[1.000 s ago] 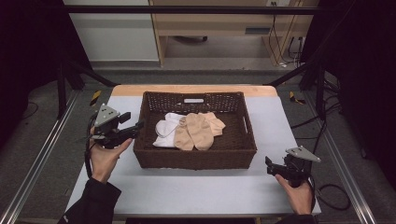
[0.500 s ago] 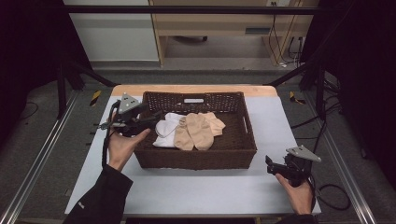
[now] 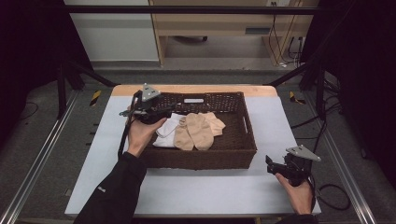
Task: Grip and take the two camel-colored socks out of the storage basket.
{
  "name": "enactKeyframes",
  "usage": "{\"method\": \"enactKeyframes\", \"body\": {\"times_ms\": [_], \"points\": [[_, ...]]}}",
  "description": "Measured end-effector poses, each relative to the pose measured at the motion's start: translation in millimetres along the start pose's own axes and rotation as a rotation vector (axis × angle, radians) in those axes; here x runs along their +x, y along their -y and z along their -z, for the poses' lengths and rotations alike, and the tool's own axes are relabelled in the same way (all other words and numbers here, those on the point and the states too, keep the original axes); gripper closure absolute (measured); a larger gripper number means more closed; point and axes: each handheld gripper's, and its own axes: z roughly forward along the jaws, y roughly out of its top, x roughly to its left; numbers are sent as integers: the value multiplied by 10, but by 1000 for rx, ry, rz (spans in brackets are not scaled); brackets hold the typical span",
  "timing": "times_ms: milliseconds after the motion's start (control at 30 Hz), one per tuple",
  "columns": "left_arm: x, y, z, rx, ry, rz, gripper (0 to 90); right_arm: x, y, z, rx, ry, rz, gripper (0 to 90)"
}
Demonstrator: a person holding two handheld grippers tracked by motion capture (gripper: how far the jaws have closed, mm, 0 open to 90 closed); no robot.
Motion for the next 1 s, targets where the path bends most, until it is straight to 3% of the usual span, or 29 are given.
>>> {"method": "enactKeyframes", "body": {"times_ms": [67,200,300,433,633,800,1000], "points": [[-9,-6,-83,20,-3,-8,446,-2,-1,1,-2,3,0,42],[-33,10,-208,3,4,0,445,-8,-4,-1,-3,4,-6,42],[-54,34,-307,17,4,-19,449,0,-2,-6,-1,4,1,42],[-59,73,-421,27,-3,-14,454,0,-3,-10,-1,4,4,43],[-51,178,-580,100,-12,-4,470,-2,-3,-12,1,7,4,43],[-34,282,-664,132,-14,22,466,0,0,-21,6,10,12,43],[-55,398,-770,202,2,7,474,2,-1,-26,10,10,9,44]]}}
